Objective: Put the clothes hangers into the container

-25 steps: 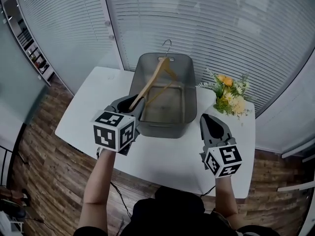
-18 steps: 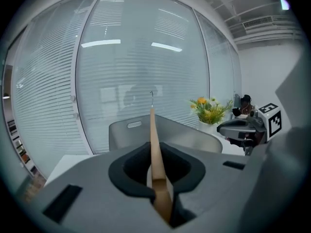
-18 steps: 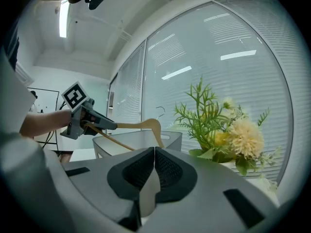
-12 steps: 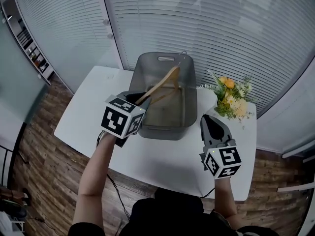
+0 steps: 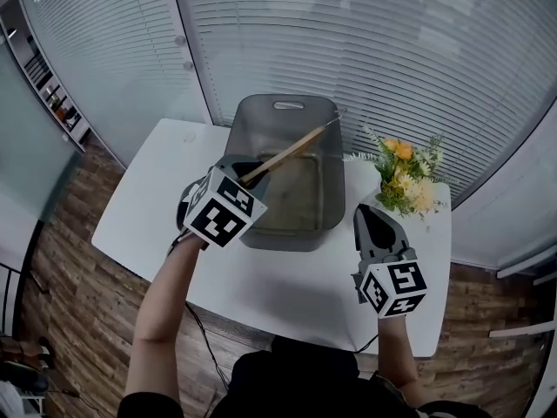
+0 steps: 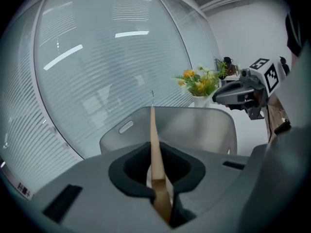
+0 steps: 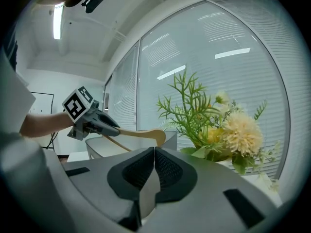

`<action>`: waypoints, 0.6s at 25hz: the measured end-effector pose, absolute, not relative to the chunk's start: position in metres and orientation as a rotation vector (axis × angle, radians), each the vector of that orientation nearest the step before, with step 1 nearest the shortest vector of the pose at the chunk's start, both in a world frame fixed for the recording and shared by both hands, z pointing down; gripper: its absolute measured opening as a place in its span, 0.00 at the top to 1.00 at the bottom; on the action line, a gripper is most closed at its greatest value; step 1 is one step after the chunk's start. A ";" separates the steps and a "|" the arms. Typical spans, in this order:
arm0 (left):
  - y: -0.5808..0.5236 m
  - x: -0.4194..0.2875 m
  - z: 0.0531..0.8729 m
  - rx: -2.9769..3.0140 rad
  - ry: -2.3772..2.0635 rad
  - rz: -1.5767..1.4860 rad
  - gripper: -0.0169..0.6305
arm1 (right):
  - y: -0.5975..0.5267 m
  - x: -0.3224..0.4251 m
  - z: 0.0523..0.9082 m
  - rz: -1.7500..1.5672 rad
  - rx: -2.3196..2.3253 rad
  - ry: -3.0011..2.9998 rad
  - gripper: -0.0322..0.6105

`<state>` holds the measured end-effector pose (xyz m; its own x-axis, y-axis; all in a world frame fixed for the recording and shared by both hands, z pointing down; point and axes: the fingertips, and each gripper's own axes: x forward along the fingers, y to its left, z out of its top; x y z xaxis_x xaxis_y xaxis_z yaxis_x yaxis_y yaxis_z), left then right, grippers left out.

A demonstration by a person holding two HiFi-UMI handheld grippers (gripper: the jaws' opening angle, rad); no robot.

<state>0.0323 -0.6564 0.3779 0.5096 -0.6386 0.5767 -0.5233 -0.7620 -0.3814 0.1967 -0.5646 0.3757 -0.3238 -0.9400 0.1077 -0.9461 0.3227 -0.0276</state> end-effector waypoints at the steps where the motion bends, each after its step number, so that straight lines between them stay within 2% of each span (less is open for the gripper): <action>1: -0.655 0.034 0.378 -2.568 0.982 -1.100 0.89 | -0.565 0.197 0.376 0.132 1.781 -2.495 0.90; 15: -0.638 0.038 0.399 -2.407 0.786 -1.185 0.88 | -0.569 0.201 0.388 0.163 1.779 -2.486 0.90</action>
<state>0.0375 -0.6378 0.3988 0.4978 -0.6134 0.6131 -0.3260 -0.7874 -0.5231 0.2005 -0.5691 0.3883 -0.3225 -0.9380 0.1274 -0.9466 0.3201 -0.0397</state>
